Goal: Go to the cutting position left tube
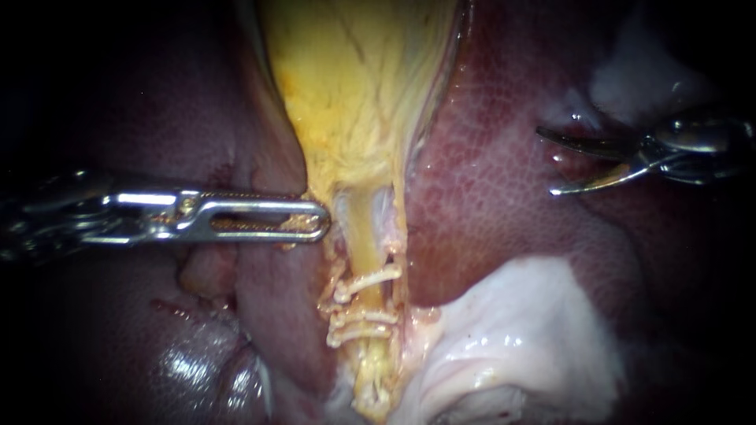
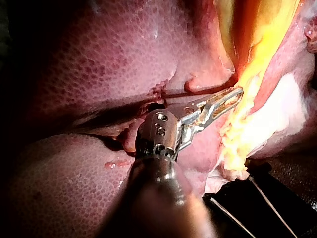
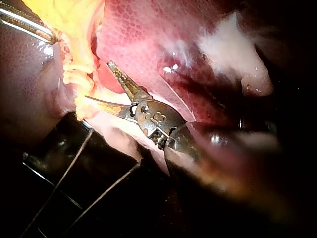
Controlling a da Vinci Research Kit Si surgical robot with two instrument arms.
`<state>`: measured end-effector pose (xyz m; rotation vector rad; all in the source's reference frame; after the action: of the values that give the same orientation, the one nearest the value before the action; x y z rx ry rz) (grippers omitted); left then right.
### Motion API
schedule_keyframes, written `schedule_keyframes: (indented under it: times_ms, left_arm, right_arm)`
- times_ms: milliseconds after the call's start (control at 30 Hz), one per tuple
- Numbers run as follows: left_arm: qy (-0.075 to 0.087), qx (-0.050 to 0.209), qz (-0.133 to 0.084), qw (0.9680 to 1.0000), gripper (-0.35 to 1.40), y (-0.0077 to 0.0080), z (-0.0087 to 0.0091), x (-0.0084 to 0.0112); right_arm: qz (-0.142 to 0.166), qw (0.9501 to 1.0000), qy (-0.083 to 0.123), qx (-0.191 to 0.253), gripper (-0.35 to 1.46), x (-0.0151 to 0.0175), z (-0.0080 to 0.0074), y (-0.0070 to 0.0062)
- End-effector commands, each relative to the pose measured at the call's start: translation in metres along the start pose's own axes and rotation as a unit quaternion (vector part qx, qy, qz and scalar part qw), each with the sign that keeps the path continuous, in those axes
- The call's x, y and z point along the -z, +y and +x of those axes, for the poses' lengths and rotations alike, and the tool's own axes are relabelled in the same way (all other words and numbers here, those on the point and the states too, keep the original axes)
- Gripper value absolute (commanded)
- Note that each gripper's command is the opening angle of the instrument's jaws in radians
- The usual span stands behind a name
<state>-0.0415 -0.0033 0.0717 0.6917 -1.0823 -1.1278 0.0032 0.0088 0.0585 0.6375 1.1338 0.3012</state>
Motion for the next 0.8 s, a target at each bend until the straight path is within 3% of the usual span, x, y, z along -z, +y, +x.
schedule_keyframes:
  times_ms: [33,267,367,600,800]
  left_arm:
    - [0.000,0.000,0.000,1.0000,-0.35,0.0000,0.0000,0.0000]
    - [0.001,0.001,0.002,1.0000,-0.35,0.0000,-0.0004,0.0005]
    - [-0.002,0.001,0.001,1.0000,-0.35,-0.0002,-0.0015,0.0019]
    - [-0.027,0.002,-0.001,0.9996,-0.35,-0.0006,-0.0050,0.0065]
    - [-0.034,0.000,-0.004,0.9994,-0.35,-0.0011,-0.0056,0.0079]
  right_arm:
    - [0.000,1.0000,0.000,0.000,1.31,0.0000,0.0000,0.0000]
    - [0.000,1.0000,0.000,0.000,1.31,0.0000,0.0000,0.0000]
    - [0.000,1.0000,0.000,0.000,1.31,-0.0001,0.0000,0.0000]
    - [0.000,1.0000,0.000,0.000,1.31,-0.0001,0.0000,0.0000]
    - [-0.001,1.0000,0.000,0.001,1.33,-0.0006,-0.0001,-0.0002]
